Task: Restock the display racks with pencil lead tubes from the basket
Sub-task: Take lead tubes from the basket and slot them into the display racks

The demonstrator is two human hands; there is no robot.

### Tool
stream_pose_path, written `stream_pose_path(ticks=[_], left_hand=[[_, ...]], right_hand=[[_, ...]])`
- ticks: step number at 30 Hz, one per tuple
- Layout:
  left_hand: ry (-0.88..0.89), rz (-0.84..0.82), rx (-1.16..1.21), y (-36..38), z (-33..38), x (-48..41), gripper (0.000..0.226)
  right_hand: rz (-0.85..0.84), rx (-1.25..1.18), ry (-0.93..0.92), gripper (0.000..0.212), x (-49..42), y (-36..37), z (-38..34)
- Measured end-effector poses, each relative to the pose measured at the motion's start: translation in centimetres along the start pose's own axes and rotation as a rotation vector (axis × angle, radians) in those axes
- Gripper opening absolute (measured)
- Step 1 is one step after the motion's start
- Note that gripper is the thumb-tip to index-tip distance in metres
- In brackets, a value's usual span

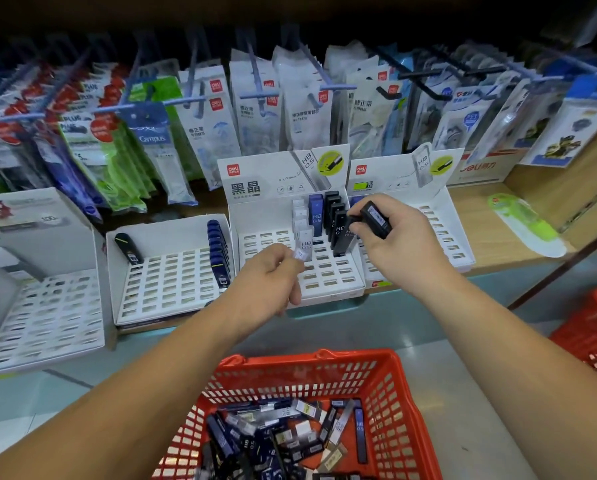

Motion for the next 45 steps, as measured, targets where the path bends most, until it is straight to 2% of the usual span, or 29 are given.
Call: stream_pose_path(ticks=[4, 9, 12, 13, 15, 17, 18, 20, 22, 24, 27, 32, 36, 38, 42, 45], left_hand=[[-0.030, -0.028, 0.041, -0.1, -0.4, 0.2, 0.021], [-0.038, -0.042, 0.082, -0.2, -0.4, 0.3, 0.018], [-0.033, -0.043, 0.066, -0.1, -0.6, 0.3, 0.013], [-0.027, -0.048, 0.067, 0.0, -0.6, 0.3, 0.011], [-0.013, -0.056, 0.080, 0.0, -0.6, 0.4, 0.010], [-0.007, -0.057, 0.093, 0.2, -0.3, 0.5, 0.006], [-0.014, -0.063, 0.100, 0.4, -0.1, 0.6, 0.007], [-0.031, -0.093, 0.128, 1.2, 0.3, 1.0, 0.009], [-0.020, -0.112, 0.155, 2.2, 0.9, 1.6, 0.014], [0.010, -0.109, 0.189, 2.9, 1.4, 2.4, 0.027], [0.073, -0.109, 0.246, 3.4, 1.9, 3.2, 0.039], [0.001, -0.110, 0.324, 3.1, 1.9, 3.2, 0.032], [0.062, -0.048, 0.171, 2.8, 1.3, 2.8, 0.023], [0.086, -0.040, 0.135, 2.8, 1.2, 2.7, 0.024], [-0.017, -0.207, 0.408, 3.4, 1.5, 2.7, 0.029], [-0.056, -0.252, 0.513, 3.9, 1.7, 2.6, 0.029]], right_hand=[[-0.101, 0.043, -0.022, 0.023, -0.3, 0.3, 0.1], [-0.091, 0.131, 0.011, 0.017, -0.2, 1.0, 0.6], [-0.040, 0.078, 0.040, 0.021, -0.1, 1.3, 0.1], [0.024, 0.018, 0.083, 0.017, -0.2, 0.9, -0.1], [0.150, -0.290, 0.286, 0.006, -0.3, 0.3, -0.6], [0.188, -0.717, 0.498, 0.017, 0.0, 0.7, -1.4], [0.183, -0.847, 0.539, 0.019, 0.1, 1.0, -1.8], [0.162, -0.951, 0.556, 0.023, 0.3, 1.6, -2.4], [0.164, -0.936, 0.557, 0.030, 0.4, 2.0, -2.5], [0.161, -0.886, 0.569, 0.036, 0.7, 2.5, -2.6], [0.196, -0.859, 0.604, 0.033, 1.2, 3.2, -3.1], [0.275, -0.856, 0.568, 0.032, 1.1, 3.2, -3.4], [0.454, -0.806, 0.582, 0.034, 1.2, 2.6, -2.0], [0.473, -0.785, 0.584, 0.033, 1.4, 2.5, -1.6], [0.385, -0.729, 0.586, 0.038, 1.8, 3.4, -1.6], [0.369, -0.674, 0.530, 0.038, 1.7, 3.5, -1.7]])
Point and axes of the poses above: each hand's wrist, its own x-axis away from the middle knuckle, its own y-axis out of the palm, z = x × y, the point moved 4 cm from there along -x, towards the middle knuckle, and after that the axes turned 14 degrees about -y, right-handed, at the moved point
